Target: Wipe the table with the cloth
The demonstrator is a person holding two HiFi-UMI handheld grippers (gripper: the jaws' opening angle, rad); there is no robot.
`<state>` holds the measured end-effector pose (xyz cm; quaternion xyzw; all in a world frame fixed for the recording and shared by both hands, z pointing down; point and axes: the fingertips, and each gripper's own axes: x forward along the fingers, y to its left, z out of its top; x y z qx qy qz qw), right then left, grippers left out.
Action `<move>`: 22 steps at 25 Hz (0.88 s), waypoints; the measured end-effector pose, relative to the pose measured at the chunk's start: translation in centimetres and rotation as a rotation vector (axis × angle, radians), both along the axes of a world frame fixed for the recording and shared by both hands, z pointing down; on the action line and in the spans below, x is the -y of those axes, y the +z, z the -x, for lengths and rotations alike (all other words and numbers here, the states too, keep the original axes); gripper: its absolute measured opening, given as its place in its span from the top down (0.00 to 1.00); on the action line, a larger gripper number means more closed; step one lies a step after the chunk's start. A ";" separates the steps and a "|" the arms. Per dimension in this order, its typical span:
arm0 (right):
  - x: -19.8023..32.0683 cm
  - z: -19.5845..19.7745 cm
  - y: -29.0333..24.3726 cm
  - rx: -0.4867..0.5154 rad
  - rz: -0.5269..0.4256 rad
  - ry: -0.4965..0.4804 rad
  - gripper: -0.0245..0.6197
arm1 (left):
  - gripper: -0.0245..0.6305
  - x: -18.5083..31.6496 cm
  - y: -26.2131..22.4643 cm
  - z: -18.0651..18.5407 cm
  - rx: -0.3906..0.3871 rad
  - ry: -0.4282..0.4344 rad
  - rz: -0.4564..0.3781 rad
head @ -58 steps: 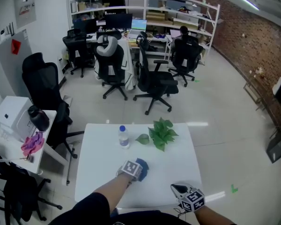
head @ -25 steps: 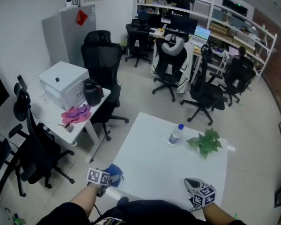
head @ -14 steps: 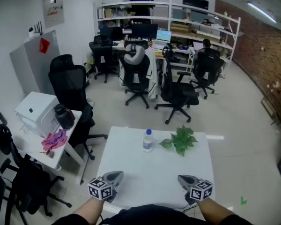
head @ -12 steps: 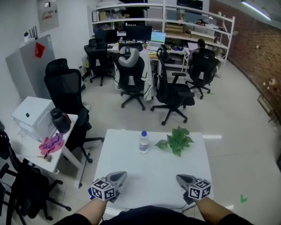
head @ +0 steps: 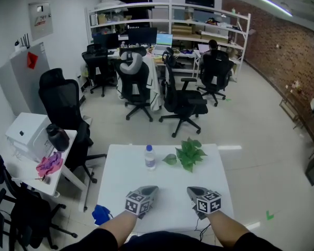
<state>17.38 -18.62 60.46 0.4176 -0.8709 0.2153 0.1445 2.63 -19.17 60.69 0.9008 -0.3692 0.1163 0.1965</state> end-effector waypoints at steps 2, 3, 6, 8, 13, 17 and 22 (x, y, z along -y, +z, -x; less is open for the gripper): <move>0.5 0.8 0.3 -0.013 0.004 -0.004 0.94 | 0.96 0.7 0.3 -0.9 0.001 -0.010 0.022; 0.7 1.1 0.3 -0.020 0.004 -0.008 0.94 | 0.96 0.9 0.3 -1.2 0.003 -0.011 0.027; 1.0 1.4 0.4 -0.036 0.005 -0.019 0.94 | 0.96 1.4 0.1 -1.5 0.003 -0.008 0.031; 1.1 1.6 0.4 -0.039 0.005 -0.027 0.94 | 0.96 1.4 0.2 -1.3 0.002 -0.012 0.038; 1.4 1.9 0.5 -0.046 0.003 -0.051 0.94 | 0.96 1.5 0.5 -0.8 0.000 -0.026 0.048; 1.6 2.0 0.6 -0.052 0.002 -0.059 0.94 | 0.96 1.6 0.5 -0.9 -0.002 -0.027 0.053; 1.7 2.5 0.6 -0.056 0.002 -0.063 0.94 | 0.96 1.4 0.6 -0.8 0.001 -0.020 0.056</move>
